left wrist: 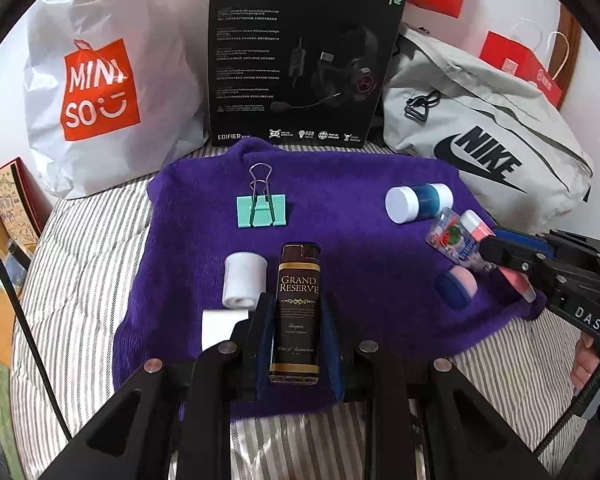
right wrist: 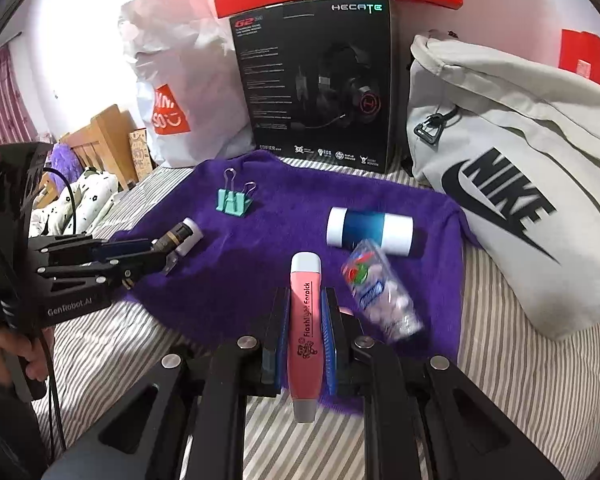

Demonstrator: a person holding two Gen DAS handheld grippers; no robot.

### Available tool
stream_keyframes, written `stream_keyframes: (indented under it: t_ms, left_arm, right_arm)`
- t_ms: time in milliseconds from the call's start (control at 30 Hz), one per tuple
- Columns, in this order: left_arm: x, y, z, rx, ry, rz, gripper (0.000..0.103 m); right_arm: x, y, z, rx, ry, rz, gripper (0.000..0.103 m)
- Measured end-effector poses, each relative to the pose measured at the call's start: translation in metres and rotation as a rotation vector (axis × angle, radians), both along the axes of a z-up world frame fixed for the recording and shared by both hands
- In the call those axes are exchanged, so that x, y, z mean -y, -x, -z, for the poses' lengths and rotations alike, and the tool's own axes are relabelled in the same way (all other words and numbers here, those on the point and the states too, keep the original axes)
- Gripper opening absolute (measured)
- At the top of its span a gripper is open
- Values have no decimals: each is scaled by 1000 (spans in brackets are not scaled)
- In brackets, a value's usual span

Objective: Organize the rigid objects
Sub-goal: 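Carry the Grand Reserve tube with the left tool while the right tool carries the highlighter over the towel, then release the tube on the towel with the left tool while the right tool releases the highlighter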

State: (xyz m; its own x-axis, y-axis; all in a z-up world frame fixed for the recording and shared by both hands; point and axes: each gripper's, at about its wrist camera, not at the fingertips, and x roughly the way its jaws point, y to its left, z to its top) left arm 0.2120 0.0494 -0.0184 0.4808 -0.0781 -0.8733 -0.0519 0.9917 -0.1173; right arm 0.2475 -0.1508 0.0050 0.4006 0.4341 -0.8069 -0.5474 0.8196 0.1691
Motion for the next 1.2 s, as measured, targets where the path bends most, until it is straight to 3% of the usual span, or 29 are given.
stream_keyframes:
  t_ms: [500,1200]
  left_arm:
    - [-3,-21,21,-37,3,-5,23]
    - [-4,-35,40,-67,11,12,23]
  right_arm:
    - [-38,-45,49,-85,66,-95,16]
    - [-58,-59,67,-97,124,-151,16]
